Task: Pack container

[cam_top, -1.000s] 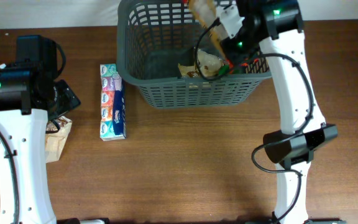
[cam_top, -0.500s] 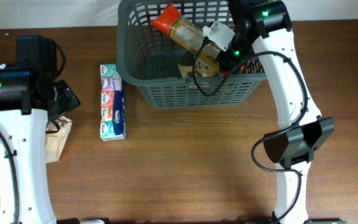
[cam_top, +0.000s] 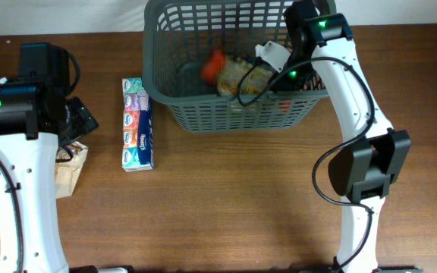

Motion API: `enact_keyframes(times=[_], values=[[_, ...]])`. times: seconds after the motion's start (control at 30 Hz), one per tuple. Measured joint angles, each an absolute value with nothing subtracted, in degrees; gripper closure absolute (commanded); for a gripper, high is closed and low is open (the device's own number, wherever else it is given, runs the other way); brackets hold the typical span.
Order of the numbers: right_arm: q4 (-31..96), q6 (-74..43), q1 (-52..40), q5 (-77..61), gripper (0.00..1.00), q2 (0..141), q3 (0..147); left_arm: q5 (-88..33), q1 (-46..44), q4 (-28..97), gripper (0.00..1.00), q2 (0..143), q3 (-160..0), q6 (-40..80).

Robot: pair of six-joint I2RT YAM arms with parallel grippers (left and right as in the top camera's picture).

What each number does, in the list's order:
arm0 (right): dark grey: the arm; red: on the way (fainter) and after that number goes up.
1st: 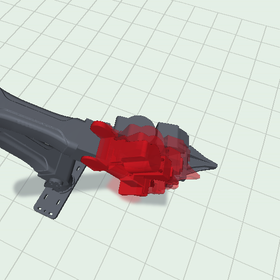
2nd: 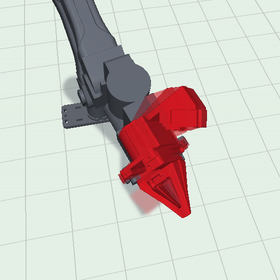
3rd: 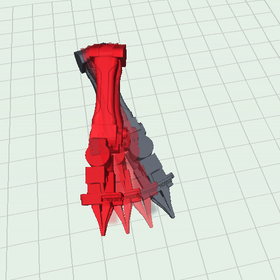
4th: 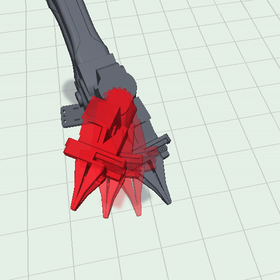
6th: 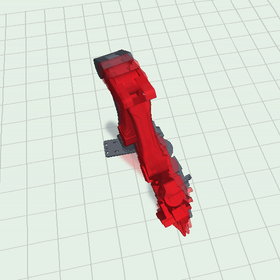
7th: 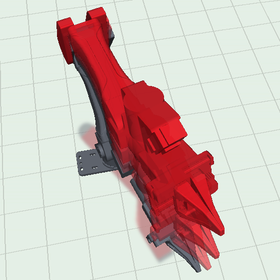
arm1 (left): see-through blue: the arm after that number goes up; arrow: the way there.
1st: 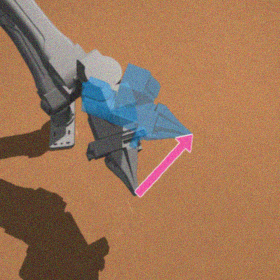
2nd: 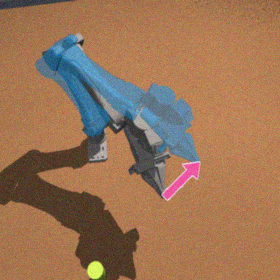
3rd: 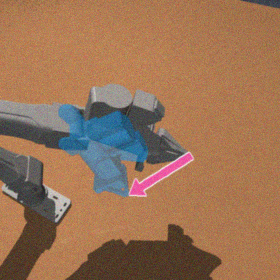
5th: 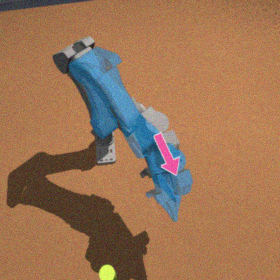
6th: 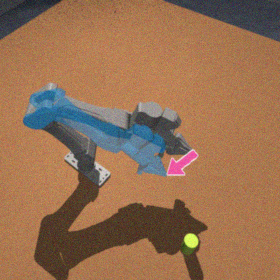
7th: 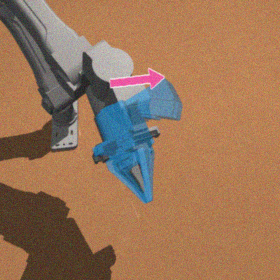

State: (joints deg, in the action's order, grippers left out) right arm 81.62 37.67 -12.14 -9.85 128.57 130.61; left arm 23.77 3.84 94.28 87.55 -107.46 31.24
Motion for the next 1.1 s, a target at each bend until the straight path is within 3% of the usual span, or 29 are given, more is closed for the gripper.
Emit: enact_keyframes(times=[0.17, 0.4, 0.67, 0.87, 1.1], values=[[80.47, 37.76, -12.12, -10.22, 0.0, 128.42, 130.61, 23.77, 3.84, 94.24, 0.0, 87.55, -107.46, 31.24], [79.72, 35.48, -12.14, -9.5, 0.01, 128.49, 131.68, 23.77, 3.84, 93.95, 0.0, 87.55, -107.46, 31.24], [80.51, 25.91, -12.14, -9.04, 0.01, 128.64, 150.19, 23.77, 3.84, 93.76, 0.01, 87.55, -107.46, 31.24], [83.18, 14.68, -12.12, 3.49, 0.01, 127.74, 171.22, 23.77, 3.84, 93.76, 0.0, 87.55, -107.46, 31.24], [89.71, 3.95, -7.73, 23.16, 0.01, 122.69, 174.71, 23.75, 3.84, 93.69, 0.0, 87.55, -107.46, 31.24]])
